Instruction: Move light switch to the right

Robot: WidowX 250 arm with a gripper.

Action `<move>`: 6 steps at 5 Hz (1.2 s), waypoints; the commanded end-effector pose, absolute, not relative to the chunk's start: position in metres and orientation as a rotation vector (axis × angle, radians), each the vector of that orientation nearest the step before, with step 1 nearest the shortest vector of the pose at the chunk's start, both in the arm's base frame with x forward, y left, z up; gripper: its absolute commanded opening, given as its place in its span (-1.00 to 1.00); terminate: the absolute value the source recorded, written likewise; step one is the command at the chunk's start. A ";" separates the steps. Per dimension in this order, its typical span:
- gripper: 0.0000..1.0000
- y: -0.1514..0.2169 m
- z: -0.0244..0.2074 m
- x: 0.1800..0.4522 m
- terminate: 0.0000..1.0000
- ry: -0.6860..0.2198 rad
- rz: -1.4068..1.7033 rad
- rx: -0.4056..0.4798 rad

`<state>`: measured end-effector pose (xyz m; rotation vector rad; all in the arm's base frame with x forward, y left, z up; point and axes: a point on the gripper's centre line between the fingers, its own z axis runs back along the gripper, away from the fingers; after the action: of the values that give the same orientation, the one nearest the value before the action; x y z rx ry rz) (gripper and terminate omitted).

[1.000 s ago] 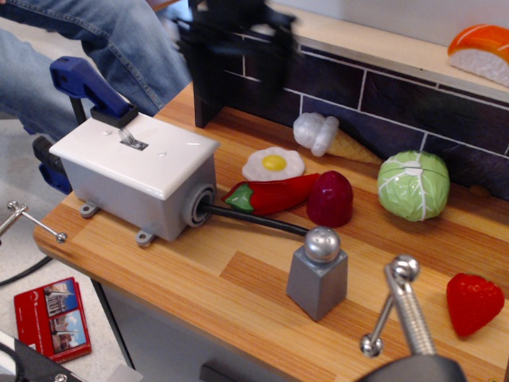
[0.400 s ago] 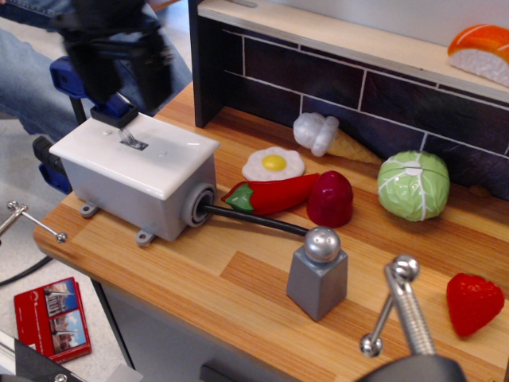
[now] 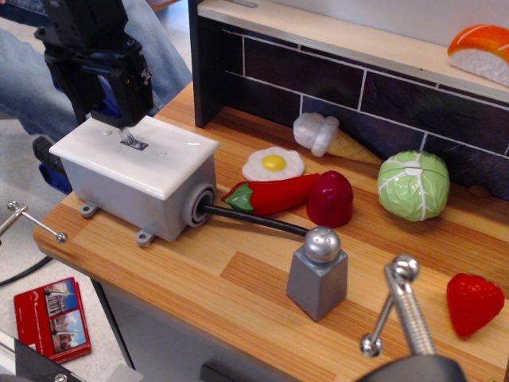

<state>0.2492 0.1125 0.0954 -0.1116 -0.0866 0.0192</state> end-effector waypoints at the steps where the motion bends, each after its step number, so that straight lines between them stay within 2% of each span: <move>1: 1.00 0.108 0.082 0.256 -1.00 -0.070 0.018 -0.085; 3: 1.00 0.091 0.069 0.258 -1.00 -0.068 0.016 -0.079; 4: 1.00 0.079 0.074 0.263 -1.00 -0.053 0.034 -0.107; 6: 1.00 0.061 0.068 0.267 -1.00 -0.022 0.068 -0.123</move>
<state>0.2645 0.0701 0.0672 -0.1138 -0.0181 0.0836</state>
